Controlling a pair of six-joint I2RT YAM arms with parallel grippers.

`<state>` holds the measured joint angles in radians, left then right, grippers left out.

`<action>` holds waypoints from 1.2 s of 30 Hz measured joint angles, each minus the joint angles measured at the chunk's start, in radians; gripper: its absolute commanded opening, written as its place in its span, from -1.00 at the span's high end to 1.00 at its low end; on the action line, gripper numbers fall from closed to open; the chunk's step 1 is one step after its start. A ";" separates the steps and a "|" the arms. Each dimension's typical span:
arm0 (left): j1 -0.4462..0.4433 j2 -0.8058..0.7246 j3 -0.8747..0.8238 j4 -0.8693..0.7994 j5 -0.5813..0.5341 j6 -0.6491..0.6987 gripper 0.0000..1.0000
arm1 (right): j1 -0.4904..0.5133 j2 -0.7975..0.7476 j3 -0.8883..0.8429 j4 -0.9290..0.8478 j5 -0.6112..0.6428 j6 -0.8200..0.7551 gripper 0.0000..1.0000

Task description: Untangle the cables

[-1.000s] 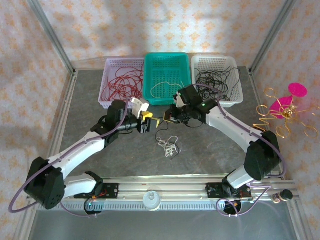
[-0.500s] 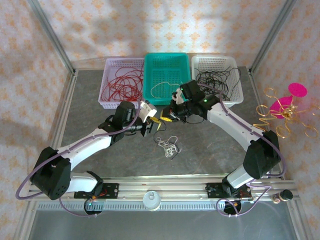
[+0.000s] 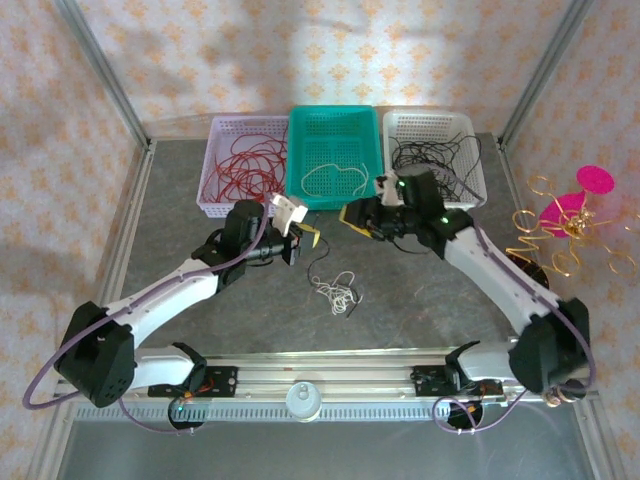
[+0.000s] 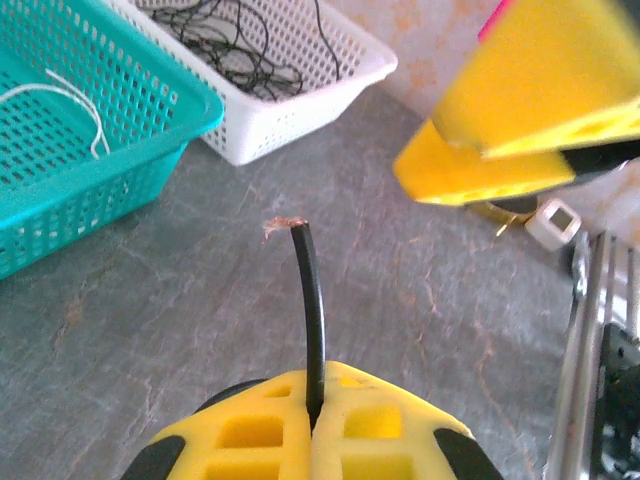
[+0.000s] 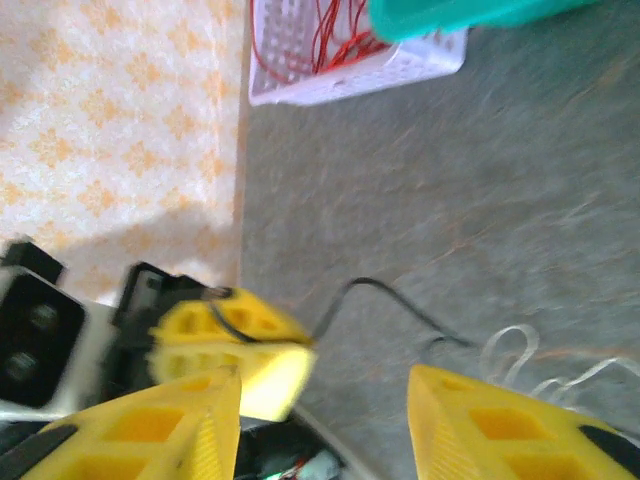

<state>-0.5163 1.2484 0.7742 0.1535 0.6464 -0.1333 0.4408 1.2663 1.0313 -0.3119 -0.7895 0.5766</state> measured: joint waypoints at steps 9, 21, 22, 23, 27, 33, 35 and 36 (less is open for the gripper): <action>0.000 -0.041 0.143 -0.038 0.008 -0.136 1.00 | 0.066 -0.200 -0.497 0.494 0.032 -0.269 -0.20; 0.000 -0.043 0.324 -0.117 0.038 -0.233 1.00 | 0.205 0.092 -0.400 0.838 -0.042 -0.658 -0.15; 0.000 -0.043 0.330 -0.119 0.038 -0.240 1.00 | 0.213 0.117 -0.382 0.844 -0.048 -0.680 -0.12; 0.000 -0.043 0.337 -0.121 0.037 -0.245 1.00 | 0.218 0.137 -0.370 0.851 -0.049 -0.697 -0.09; 0.000 -0.043 0.373 -0.135 0.035 -0.261 1.00 | 0.220 0.159 -0.364 0.888 -0.023 -0.742 0.15; 0.000 -0.042 0.455 -0.171 0.026 -0.263 1.00 | 0.220 0.183 -0.367 0.928 0.062 -0.763 0.88; 0.000 -0.039 0.496 -0.177 0.025 -0.263 1.00 | 0.219 0.183 -0.378 0.938 0.089 -0.759 0.94; 0.000 -0.037 0.512 -0.181 0.025 -0.263 1.00 | 0.219 0.183 -0.384 0.942 0.099 -0.757 0.95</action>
<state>-0.5163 1.2114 1.2865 -0.0277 0.6712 -0.3962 0.6601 1.4494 0.6472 0.6300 -0.6907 -0.1802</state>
